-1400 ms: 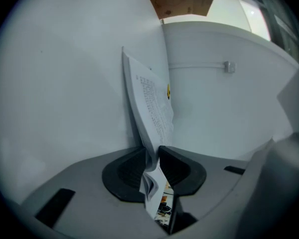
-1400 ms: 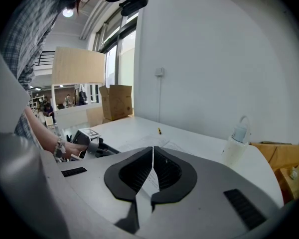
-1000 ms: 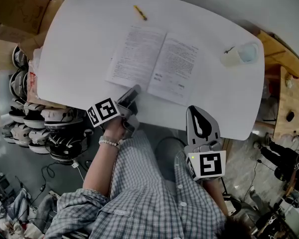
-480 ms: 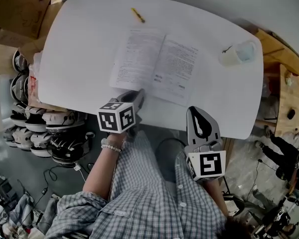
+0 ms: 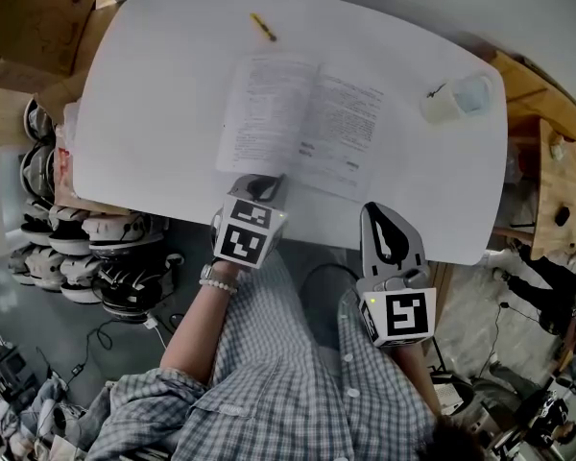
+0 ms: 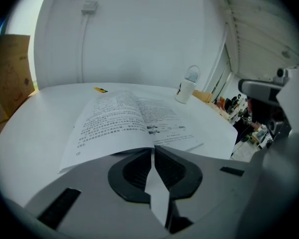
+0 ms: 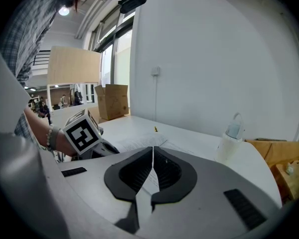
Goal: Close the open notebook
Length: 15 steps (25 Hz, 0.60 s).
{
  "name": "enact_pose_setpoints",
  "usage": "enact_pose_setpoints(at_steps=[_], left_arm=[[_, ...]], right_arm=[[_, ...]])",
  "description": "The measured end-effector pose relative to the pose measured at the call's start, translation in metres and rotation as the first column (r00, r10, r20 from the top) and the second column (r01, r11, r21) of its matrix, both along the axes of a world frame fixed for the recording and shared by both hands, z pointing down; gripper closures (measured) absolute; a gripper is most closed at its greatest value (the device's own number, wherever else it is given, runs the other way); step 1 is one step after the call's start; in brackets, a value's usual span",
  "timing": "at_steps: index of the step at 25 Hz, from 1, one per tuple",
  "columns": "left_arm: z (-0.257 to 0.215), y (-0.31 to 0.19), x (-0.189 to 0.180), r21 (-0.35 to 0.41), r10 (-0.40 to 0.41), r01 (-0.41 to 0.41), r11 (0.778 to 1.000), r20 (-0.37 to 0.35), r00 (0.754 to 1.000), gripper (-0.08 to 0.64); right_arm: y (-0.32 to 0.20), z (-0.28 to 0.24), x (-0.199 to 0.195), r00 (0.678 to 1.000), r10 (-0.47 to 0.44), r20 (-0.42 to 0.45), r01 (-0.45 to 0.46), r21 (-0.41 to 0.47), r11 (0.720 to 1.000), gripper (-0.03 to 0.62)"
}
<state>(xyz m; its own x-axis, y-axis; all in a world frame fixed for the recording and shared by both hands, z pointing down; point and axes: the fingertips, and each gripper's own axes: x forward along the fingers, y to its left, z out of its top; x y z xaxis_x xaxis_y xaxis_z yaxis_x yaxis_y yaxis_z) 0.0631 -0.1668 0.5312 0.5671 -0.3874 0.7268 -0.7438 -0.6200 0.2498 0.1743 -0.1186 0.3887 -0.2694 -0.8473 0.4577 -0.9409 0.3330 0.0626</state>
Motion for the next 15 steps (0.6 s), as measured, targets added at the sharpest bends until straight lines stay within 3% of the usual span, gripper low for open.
enact_pose_setpoints(at_steps=[7, 15], left_arm=[[-0.002, -0.001, 0.008, 0.09, 0.092, -0.106, 0.99, 0.148, 0.985, 0.534], [0.0, 0.001, 0.014, 0.168, 0.168, -0.23, 0.959, 0.316, 0.934, 0.534]], right_arm=[[0.003, 0.001, 0.004, 1.0, 0.01, 0.003, -0.01, -0.004, 1.0, 0.569], [0.004, 0.002, 0.007, 1.0, 0.028, 0.008, -0.028, -0.011, 1.0, 0.569]])
